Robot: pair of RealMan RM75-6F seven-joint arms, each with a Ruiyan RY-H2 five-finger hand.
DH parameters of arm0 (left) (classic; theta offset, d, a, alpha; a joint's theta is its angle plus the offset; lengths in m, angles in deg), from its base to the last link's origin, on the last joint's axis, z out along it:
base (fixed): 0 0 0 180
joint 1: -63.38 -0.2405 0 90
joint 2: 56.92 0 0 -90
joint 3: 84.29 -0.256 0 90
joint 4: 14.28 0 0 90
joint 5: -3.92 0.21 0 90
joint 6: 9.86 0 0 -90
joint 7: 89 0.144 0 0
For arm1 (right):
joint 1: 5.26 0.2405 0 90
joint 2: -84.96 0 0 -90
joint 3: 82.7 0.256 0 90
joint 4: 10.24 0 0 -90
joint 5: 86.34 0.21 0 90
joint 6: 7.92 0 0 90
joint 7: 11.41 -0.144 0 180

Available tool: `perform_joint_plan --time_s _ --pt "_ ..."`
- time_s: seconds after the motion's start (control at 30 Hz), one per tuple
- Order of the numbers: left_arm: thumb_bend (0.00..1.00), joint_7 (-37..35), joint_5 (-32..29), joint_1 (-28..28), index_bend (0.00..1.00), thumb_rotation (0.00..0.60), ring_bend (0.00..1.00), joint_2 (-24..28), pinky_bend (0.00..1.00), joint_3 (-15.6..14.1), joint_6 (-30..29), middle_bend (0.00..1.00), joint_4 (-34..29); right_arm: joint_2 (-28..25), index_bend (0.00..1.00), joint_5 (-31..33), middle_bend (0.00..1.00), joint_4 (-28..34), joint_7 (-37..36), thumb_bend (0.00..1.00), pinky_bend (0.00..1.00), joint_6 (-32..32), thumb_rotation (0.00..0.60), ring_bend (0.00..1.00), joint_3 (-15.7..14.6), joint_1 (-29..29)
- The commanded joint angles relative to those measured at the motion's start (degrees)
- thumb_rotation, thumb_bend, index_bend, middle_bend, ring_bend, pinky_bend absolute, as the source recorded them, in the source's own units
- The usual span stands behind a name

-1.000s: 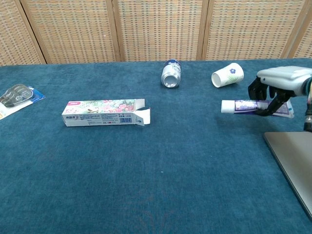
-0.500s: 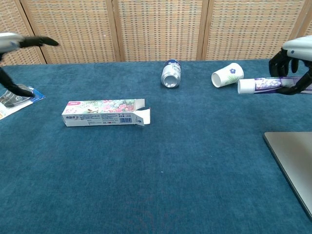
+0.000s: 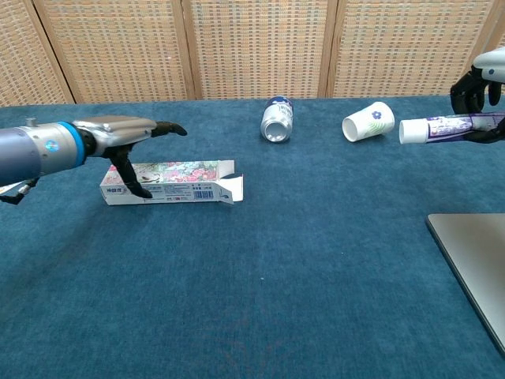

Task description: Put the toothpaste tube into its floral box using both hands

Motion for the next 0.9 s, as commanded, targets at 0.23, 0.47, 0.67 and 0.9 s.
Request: perform_joint_plan --time_s 0.23,0.47,0.67,0.9 --pt "0.24 3.82 -4.35 2.79 0.49 0.600 0.45 -2.95 0.53 -0.29 1.06 0.47 2.90 -1.27 0.61 -0.28 0.60 0.12 -0.82 0.52 0.39 -0.20 0.600 0.42 0.23 -0.15" --pt "0.33 3.48 -5.07 2.17 0.59 0.600 0.52 -2.44 0.57 -0.41 -1.26 0.56 0.66 -3.48 0.61 -1.15 0.60 2.79 -0.09 0.52 0.39 -1.63 0.600 0.42 0.59 -0.46" --pt "0.33 -16.29 8.18 -0.60 0.59 0.600 0.52 -1.75 0.57 1.33 -11.02 0.56 -2.71 -8.41 0.61 -3.44 0.60 9.60 2.54 0.52 0.39 -5.27 0.600 0.42 1.62 -1.08" --pt "0.33 -48.57 22.46 0.09 0.59 0.600 0.52 -6.59 0.57 1.03 -24.51 0.56 5.28 -17.78 0.61 -4.26 0.60 21.26 8.66 0.52 0.39 -9.17 0.600 0.42 5.18 -0.86"
